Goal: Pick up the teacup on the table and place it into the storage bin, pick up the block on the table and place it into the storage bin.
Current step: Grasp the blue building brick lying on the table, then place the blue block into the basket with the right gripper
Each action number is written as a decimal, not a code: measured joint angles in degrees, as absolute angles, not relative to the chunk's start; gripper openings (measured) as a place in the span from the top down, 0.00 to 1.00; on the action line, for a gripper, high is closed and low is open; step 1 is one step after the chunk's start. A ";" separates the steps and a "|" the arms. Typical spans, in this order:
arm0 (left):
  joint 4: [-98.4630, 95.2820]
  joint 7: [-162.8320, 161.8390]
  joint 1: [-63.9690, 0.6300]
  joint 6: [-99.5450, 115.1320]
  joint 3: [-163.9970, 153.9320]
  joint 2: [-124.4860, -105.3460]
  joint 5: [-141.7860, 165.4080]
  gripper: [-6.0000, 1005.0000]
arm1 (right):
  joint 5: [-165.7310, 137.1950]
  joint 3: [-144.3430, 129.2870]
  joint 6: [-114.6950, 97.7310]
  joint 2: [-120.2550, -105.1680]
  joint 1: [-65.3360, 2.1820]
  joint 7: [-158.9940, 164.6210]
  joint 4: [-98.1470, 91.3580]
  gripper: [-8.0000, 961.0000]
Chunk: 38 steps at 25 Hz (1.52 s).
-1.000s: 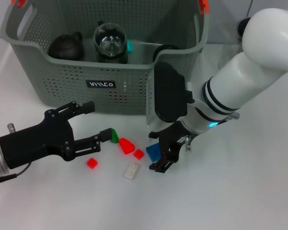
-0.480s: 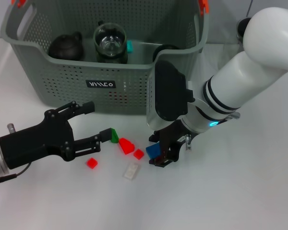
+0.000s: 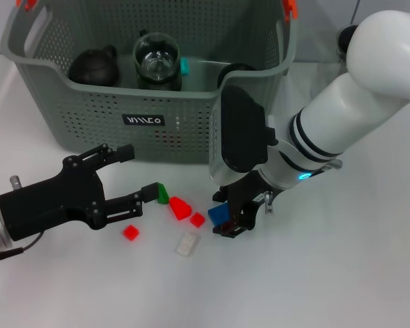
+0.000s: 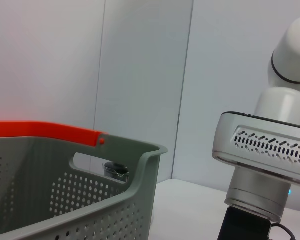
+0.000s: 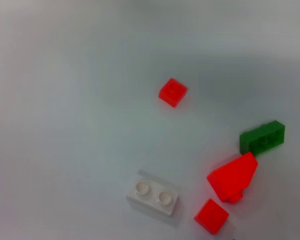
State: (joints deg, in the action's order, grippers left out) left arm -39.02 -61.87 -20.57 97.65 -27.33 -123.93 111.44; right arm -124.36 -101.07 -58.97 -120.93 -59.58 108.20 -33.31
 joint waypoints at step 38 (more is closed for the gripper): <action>-39.20 -61.87 -19.92 98.31 -25.84 -123.92 111.45 0.16 | -124.62 -100.55 -59.77 -120.52 -59.16 109.11 -35.01 0.56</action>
State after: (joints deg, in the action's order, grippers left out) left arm -39.20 -61.87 -19.92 98.31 -25.84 -123.92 111.45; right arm -124.62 -100.55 -59.77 -120.52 -59.16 109.11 -35.01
